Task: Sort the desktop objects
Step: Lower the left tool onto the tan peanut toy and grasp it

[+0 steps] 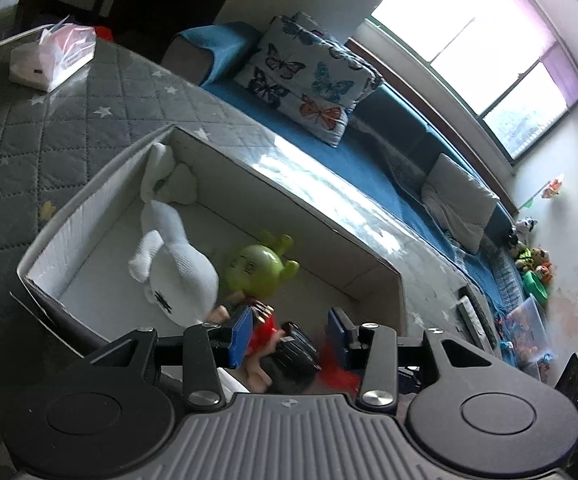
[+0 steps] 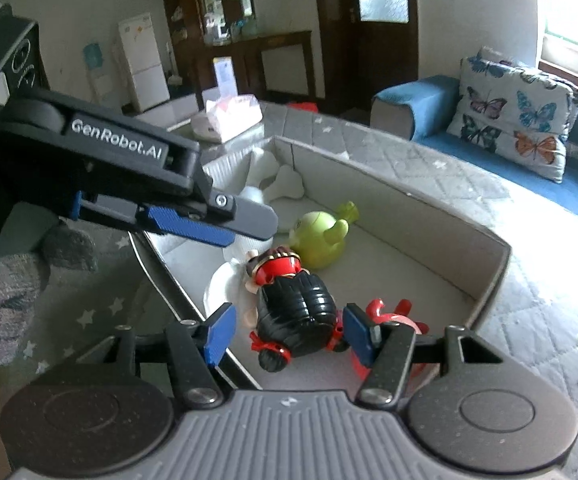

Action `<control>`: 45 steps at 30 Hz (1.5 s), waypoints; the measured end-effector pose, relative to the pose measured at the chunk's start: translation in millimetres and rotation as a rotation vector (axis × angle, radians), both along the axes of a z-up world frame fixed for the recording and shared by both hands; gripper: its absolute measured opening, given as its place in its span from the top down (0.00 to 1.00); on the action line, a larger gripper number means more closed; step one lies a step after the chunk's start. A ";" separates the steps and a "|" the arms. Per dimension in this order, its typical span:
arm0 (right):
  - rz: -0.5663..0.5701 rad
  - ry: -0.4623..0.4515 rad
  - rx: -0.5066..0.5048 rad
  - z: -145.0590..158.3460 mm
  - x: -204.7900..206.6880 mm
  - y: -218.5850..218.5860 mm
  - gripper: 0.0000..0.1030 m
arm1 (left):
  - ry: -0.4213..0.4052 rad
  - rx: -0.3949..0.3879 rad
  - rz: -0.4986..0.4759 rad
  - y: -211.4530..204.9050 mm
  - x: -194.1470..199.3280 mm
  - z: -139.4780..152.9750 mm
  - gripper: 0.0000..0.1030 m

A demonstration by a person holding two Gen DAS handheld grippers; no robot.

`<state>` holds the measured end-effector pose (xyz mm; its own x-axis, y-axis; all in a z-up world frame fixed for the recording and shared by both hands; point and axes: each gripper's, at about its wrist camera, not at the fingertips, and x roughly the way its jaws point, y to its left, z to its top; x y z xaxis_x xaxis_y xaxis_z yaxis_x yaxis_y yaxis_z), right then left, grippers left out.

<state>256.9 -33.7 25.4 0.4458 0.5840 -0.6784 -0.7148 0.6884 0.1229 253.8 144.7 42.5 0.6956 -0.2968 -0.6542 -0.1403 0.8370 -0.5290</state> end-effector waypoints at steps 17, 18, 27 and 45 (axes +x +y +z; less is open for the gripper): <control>-0.146 -0.123 0.028 8.0 -81.2 -69.7 0.27 | -0.030 -0.005 -0.152 -61.6 -58.4 -2.3 0.57; -0.154 -0.122 0.019 4.8 -83.1 -73.3 0.27 | -0.027 -0.008 -0.162 -66.1 -60.2 -4.0 0.57; -0.203 -0.077 -0.017 -22.1 -76.8 -92.1 0.27 | 0.018 -0.032 -0.239 -104.0 -68.1 -24.7 0.57; 0.051 -0.055 -0.051 -41.6 -27.6 -97.9 0.13 | 0.072 -0.088 -0.176 -105.7 -57.1 -41.4 0.57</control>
